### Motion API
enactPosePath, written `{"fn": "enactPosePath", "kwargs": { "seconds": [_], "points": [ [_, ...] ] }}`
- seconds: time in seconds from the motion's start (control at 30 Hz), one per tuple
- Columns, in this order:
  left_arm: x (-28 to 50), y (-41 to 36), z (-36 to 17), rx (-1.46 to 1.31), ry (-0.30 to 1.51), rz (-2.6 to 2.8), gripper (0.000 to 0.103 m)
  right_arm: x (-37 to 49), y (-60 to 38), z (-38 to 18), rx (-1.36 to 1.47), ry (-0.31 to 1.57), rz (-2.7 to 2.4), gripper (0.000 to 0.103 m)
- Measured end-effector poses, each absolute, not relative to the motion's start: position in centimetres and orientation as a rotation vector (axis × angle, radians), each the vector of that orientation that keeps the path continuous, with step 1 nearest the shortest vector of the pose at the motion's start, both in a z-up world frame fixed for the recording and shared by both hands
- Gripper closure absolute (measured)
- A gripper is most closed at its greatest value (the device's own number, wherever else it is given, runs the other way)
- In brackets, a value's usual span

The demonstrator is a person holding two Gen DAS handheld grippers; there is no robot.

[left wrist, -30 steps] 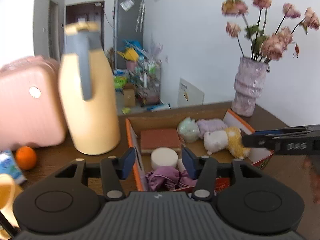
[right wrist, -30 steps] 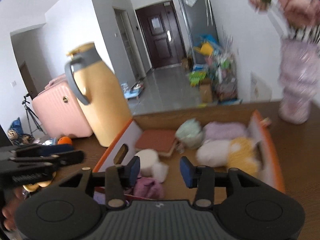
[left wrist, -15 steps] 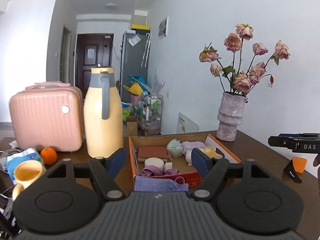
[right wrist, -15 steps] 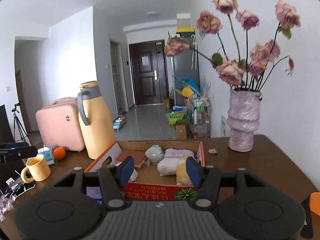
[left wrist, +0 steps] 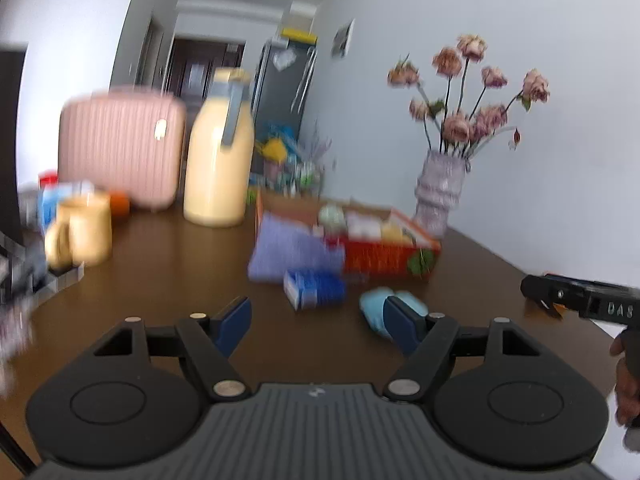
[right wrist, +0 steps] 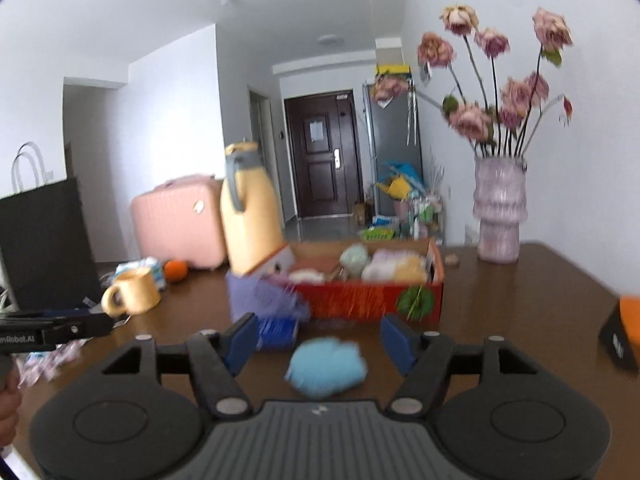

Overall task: Organize soft objects
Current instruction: 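Move both tools toward the lavender drawstring pouch on the table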

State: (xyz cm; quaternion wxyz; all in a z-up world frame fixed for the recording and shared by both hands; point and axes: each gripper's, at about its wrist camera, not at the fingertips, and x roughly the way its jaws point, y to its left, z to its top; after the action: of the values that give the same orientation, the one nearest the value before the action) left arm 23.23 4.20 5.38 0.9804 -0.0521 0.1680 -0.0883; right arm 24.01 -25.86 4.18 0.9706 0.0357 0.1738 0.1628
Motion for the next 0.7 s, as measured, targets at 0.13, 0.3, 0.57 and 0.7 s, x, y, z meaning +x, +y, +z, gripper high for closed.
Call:
{"fn": "enactPosePath", "kwargs": {
  "seconds": [0.13,0.3,0.57,0.7],
  "points": [
    [20.9,4.9,2.5,-0.153,0.415,-0.203,0.028,21.0,-25.1,1.3,0.07,0.397,0.352,0.036],
    [20.1,6.0,1.0,-0.165,0.458,-0.173,0.028,19.7,-24.0,-1.0,0.057,0.434,0.363,0.036],
    [22.4,6.2,0.6,-0.149,0.469,-0.145,0.029,22.4,-23.4,-1.3,0.073,0.44,0.359,0.036],
    [25.1,6.4,0.3,-0.137,0.487,-0.131,0.029,25.6,-23.3,-1.4,0.1,0.464,0.344,0.036]
  ]
}}
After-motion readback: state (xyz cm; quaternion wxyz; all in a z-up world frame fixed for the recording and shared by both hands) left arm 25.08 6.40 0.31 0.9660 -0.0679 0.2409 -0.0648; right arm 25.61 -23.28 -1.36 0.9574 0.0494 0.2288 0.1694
